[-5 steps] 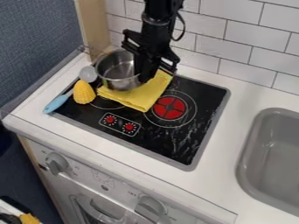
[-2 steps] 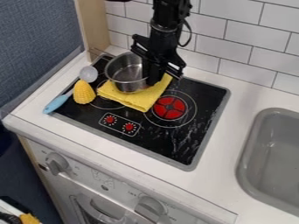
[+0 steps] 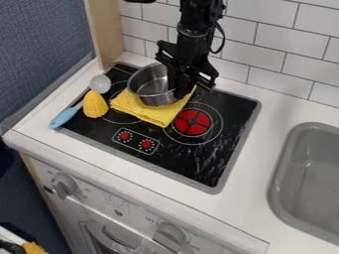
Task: Move the silver pot to the upper side of the stove above the yellow cloth
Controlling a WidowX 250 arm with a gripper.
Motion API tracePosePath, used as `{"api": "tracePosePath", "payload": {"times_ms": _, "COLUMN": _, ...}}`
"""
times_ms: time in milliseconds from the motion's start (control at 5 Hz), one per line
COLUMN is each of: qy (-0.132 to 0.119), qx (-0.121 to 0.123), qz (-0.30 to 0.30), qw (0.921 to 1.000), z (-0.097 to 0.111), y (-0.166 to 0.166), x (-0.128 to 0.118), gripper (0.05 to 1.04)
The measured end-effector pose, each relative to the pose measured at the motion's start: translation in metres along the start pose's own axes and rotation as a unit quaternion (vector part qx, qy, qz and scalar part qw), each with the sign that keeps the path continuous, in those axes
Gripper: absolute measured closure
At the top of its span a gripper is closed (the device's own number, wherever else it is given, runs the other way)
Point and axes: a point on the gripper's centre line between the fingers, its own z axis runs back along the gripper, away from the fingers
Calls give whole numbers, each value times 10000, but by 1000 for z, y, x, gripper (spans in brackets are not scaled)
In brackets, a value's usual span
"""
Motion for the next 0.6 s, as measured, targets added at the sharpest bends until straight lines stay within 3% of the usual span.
{"api": "tracePosePath", "payload": {"times_ms": 200, "qy": 50, "qx": -158, "qz": 66, "qw": 9998, "z": 3, "y": -4, "x": 0, "gripper": 529}}
{"api": "tracePosePath", "payload": {"times_ms": 400, "qy": -80, "qx": -455, "qz": 135, "qw": 9988, "z": 17, "y": -10, "x": -2, "gripper": 228}}
{"api": "tracePosePath", "payload": {"times_ms": 600, "qy": -262, "qx": -717, "qz": 287, "qw": 9967, "z": 38, "y": -10, "x": -12, "gripper": 72}}
